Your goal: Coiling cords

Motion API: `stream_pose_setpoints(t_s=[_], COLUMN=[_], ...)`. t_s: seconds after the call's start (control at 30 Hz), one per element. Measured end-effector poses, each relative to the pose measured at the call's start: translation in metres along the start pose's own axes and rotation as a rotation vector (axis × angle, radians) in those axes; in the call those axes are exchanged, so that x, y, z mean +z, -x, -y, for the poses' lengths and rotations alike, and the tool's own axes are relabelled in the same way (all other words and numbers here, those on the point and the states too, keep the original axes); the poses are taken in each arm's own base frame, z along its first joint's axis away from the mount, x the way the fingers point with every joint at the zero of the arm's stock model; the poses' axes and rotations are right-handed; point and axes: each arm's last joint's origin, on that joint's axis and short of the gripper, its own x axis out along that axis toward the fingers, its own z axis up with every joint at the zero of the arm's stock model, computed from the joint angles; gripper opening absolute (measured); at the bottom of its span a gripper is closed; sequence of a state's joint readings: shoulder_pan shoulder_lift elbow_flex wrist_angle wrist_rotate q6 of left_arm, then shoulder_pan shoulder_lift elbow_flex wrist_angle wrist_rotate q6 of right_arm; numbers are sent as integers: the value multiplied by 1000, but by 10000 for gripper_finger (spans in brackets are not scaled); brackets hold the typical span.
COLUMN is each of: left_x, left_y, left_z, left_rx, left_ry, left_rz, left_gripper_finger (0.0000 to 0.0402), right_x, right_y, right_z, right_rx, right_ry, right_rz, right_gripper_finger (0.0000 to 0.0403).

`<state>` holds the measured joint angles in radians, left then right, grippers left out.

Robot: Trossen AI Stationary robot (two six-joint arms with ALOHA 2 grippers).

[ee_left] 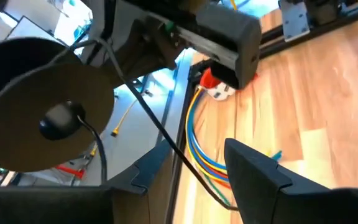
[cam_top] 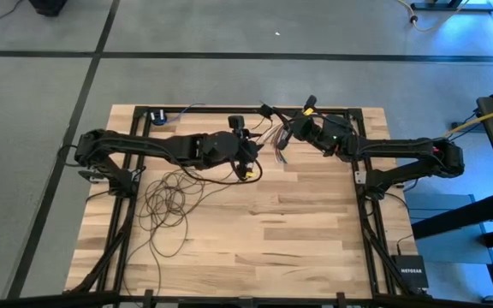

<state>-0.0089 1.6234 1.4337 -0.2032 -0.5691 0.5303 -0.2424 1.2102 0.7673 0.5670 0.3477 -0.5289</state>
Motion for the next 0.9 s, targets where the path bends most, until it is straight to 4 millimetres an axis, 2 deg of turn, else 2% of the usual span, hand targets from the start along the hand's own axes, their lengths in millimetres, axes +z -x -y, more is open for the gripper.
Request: stream_pose_setpoints(t_s=[0.3,0.67,0.77,0.9], left_x=[-1,2,1,1], left_y=[-1,8,7,8], left_z=[-2,-1,-2,-1], left_rx=[10,-1,-1,-6], left_ry=[14,42,42,40], left_rz=[-17,-2,-10,-15], left_gripper_finger=[141,139,118,56], right_x=[0,0,0,0], right_y=[0,0,0,0], right_z=[0,0,0,0], right_rx=[0,0,0,0], right_ry=[1,2,2,3], right_rz=[-1,0,0,0], right_gripper_finger=[3,3,3,3])
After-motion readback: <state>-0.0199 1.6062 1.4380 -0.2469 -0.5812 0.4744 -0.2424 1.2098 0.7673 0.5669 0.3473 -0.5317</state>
